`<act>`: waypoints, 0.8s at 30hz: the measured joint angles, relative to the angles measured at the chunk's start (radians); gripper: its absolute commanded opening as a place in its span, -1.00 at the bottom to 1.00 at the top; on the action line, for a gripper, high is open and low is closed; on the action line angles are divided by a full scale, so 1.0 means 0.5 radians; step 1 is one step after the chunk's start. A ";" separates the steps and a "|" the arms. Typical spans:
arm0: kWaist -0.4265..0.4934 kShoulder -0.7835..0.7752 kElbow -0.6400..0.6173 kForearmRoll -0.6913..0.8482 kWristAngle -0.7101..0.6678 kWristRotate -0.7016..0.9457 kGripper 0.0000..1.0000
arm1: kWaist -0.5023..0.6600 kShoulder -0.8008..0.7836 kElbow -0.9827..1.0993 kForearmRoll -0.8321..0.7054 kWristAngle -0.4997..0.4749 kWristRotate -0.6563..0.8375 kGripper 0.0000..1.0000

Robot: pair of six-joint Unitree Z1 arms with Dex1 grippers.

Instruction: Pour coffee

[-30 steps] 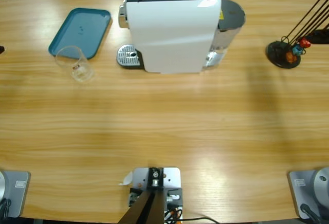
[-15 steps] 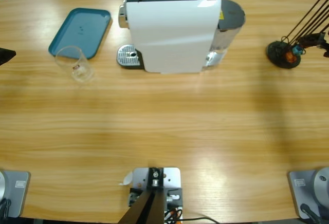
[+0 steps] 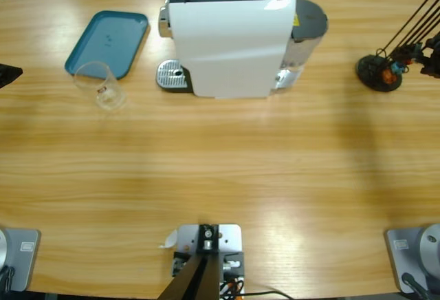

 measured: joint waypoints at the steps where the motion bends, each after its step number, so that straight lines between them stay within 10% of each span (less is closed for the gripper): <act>1: 0.000 0.000 0.000 0.000 0.000 0.000 0.95 | -0.003 0.005 0.000 -0.004 0.000 0.000 0.27; 24: 0.000 0.000 0.015 -0.001 0.000 0.000 0.95 | -0.027 0.050 0.000 -0.037 -0.009 0.000 -0.03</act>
